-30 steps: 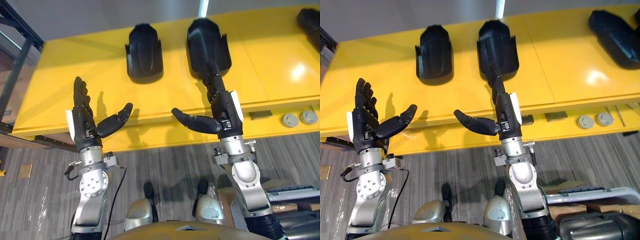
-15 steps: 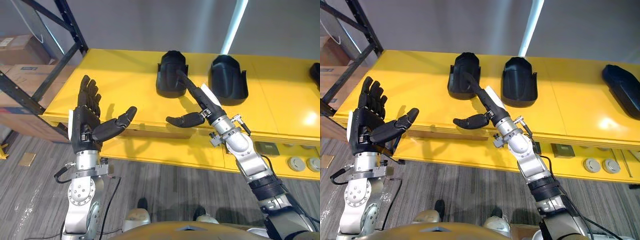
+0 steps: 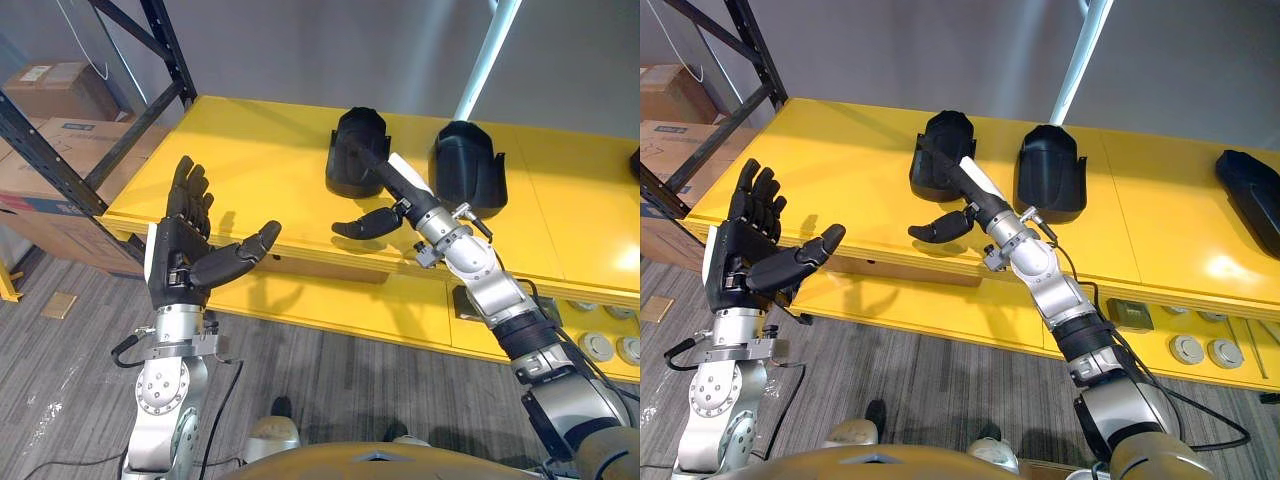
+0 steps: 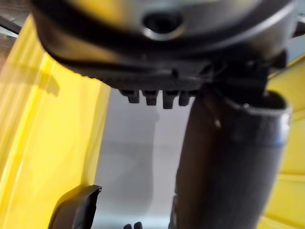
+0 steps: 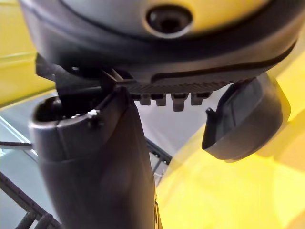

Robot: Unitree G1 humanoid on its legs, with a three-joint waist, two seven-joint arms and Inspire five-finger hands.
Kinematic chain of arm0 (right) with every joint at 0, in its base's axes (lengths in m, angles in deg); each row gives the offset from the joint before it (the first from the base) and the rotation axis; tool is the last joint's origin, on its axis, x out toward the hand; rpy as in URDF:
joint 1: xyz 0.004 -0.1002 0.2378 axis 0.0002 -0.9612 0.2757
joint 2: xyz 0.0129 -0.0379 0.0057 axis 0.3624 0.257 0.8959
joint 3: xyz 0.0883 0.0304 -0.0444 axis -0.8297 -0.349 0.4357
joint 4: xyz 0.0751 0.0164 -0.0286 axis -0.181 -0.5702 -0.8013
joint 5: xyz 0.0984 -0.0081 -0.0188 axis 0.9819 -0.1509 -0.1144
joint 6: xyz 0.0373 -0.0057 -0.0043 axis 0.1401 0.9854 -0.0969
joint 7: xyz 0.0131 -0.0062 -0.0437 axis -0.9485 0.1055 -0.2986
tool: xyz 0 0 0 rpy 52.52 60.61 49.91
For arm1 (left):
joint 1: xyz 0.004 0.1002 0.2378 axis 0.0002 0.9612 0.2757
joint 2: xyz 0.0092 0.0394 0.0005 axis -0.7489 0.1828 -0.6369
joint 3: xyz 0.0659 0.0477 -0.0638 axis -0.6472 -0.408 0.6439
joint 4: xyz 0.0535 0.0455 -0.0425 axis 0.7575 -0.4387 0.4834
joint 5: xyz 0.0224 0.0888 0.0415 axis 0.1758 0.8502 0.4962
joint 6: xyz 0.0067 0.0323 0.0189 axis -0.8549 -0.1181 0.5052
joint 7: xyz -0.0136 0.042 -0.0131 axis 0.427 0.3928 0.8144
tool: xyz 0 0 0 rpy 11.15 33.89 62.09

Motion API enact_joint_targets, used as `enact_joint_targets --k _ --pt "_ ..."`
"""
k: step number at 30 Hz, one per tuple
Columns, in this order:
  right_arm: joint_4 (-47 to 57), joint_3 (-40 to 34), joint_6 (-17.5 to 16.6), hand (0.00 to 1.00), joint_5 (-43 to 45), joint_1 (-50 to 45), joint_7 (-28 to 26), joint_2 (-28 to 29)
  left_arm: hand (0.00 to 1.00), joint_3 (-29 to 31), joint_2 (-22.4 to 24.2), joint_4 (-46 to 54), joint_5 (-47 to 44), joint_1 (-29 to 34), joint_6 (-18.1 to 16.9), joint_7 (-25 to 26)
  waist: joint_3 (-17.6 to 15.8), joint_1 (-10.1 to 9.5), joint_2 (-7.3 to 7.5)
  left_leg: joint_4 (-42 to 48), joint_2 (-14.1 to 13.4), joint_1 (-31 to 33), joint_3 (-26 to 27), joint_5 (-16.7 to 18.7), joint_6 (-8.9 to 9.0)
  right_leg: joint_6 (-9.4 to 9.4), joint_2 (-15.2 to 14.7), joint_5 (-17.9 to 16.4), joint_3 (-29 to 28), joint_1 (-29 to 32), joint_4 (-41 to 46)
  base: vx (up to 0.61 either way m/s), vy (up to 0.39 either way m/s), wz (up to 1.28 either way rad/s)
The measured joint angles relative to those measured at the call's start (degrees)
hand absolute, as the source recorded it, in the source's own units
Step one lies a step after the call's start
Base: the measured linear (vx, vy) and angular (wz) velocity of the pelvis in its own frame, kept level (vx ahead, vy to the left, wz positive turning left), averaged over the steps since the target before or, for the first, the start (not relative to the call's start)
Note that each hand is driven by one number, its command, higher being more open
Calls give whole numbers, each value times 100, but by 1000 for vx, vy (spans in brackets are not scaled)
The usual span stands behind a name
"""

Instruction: Walk over and take three plastic housings, then place them on the shelf

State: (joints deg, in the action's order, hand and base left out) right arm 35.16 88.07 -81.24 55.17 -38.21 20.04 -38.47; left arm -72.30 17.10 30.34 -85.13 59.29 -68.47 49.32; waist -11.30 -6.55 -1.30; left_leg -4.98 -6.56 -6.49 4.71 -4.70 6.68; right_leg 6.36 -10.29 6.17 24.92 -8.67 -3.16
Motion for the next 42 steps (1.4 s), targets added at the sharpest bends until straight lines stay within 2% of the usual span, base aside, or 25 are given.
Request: enact_joint_targets --k 9,22,42 --pt "-737 326 101 100 5 454 -378 -18 100 -27 3 -184 -42 -10 0 -9 0 -110 0 -2 -1 -2 -55 -31 1 -1 2 0 58 -38 -1 -4 1 2" --pt "-1251 578 230 100 21 854 -640 -172 100 -80 9 -420 -44 -42 1 -27 -1 -132 1 -3 2 13 -141 -77 2 -3 3 2 139 -65 -1 -5 3 3" --pt "-1251 577 247 100 288 899 -959 -210 100 -80 13 -428 -44 -48 1 -46 -7 -123 11 -3 -4 16 -128 -77 3 -4 8 2 129 -55 -6 0 0 0"
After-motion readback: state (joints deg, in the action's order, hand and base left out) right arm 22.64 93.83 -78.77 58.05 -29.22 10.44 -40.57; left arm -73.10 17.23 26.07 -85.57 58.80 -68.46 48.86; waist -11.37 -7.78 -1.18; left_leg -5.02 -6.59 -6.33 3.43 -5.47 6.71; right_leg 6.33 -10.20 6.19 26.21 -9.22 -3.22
